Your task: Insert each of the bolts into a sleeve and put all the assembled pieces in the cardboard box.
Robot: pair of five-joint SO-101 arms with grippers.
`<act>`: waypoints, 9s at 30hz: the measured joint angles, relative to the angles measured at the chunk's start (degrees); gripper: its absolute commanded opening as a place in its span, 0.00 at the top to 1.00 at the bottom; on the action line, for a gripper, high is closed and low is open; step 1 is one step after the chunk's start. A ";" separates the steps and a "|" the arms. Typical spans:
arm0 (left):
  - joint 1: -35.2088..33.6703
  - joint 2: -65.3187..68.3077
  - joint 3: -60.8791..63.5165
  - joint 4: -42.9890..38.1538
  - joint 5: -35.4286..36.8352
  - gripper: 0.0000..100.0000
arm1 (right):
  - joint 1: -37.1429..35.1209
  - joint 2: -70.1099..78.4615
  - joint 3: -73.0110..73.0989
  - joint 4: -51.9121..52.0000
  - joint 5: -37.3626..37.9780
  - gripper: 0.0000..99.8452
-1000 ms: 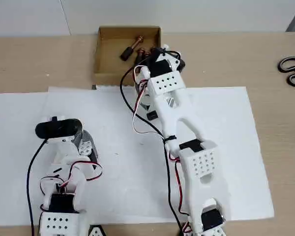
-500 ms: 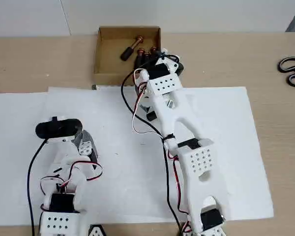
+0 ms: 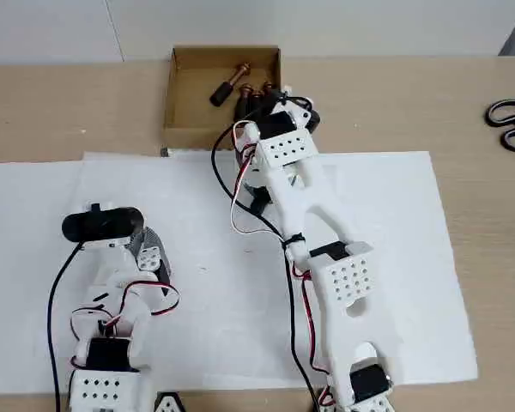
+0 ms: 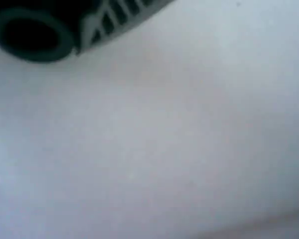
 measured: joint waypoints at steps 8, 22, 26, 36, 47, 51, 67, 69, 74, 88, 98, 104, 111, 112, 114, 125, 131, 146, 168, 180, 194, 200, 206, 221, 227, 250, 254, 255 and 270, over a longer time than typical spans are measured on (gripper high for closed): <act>0.00 0.00 0.00 0.00 0.00 0.99 | -0.18 0.00 0.00 0.00 0.88 0.96; 0.00 0.00 0.00 0.00 0.00 0.99 | -4.22 0.00 -2.73 6.07 2.29 0.79; 0.00 0.00 0.00 0.00 0.00 0.99 | -5.80 0.00 -2.81 6.07 2.29 0.83; 0.00 0.00 0.00 0.00 0.00 0.99 | -7.38 0.00 -2.81 6.33 2.29 0.88; 0.00 0.00 0.00 0.00 0.00 0.99 | -7.47 1.76 -2.81 6.33 2.29 0.88; 0.00 0.00 0.00 0.00 0.00 0.99 | -7.47 3.34 -3.60 6.33 2.29 0.88; 0.00 0.00 0.00 0.00 0.00 0.99 | -6.86 1.41 -3.96 6.77 4.48 1.00; 0.00 0.00 0.00 0.00 0.00 0.99 | -6.86 -2.11 -3.96 6.77 6.33 1.00; 0.00 0.00 0.00 0.00 0.00 0.99 | -5.19 -14.24 -2.81 6.86 10.37 1.00; 5.80 1.93 -34.81 32.09 0.00 0.97 | 9.49 -45.36 28.75 7.21 11.43 1.00; -3.52 34.90 -65.85 45.45 5.54 0.99 | 19.25 -65.67 52.92 7.21 11.43 1.00; -8.53 57.23 -78.24 55.65 15.65 0.99 | 24.70 -72.62 61.01 6.95 10.55 1.00; -9.49 69.80 -78.59 62.59 31.30 0.99 | 30.42 -77.89 67.16 6.86 9.41 1.00; -9.76 70.77 -78.59 62.59 33.49 0.99 | 31.03 -78.59 67.78 6.86 9.41 1.00; -9.76 72.18 -78.59 62.77 34.99 0.99 | 32.00 -79.91 69.01 6.86 9.41 1.00; -9.67 72.70 -73.93 58.81 37.89 0.91 | 32.70 -86.77 76.31 6.77 9.41 1.00; -9.67 72.70 -69.98 55.82 37.89 0.87 | 32.70 -90.81 77.63 6.77 9.41 1.00; -9.67 72.70 -63.82 49.67 38.07 0.87 | 32.70 -92.13 77.63 6.77 9.41 1.00; -14.95 86.68 -63.82 44.84 38.33 0.87 | 32.70 -92.13 77.63 6.77 9.41 1.00; -14.77 86.77 -63.74 41.49 38.33 0.99 | 32.70 -92.13 77.63 6.77 9.41 1.00; -10.64 86.86 -74.55 47.82 37.98 0.99 | 32.53 -92.84 73.85 6.77 10.37 1.00; -4.92 86.86 -97.58 61.01 37.54 0.99 | 22.77 -101.89 67.34 6.86 14.15 1.00; 2.99 86.86 -119.47 63.21 32.00 0.99 | 9.85 -111.82 66.99 6.86 21.19 1.00; 23.91 68.66 -127.74 63.21 22.86 0.99 | 0.26 -128.97 73.14 6.86 42.29 1.00; 24.88 60.04 -115.69 57.49 24.26 0.99 | -6.15 -132.92 81.14 1.93 43.25 1.00; 29.98 15.82 -56.88 24.26 21.98 0.99 | -18.64 -136.44 100.31 -19.43 47.91 1.00; 29.98 13.63 -53.54 23.12 21.71 0.99 | -18.64 -136.44 100.31 -19.43 49.67 1.00; 29.98 13.27 -53.36 23.12 21.71 0.99 | -18.64 -136.44 100.31 -19.43 50.46 1.00; 36.04 10.64 -54.59 24.00 21.71 0.99 | -18.73 -136.44 100.66 -19.52 51.96 1.00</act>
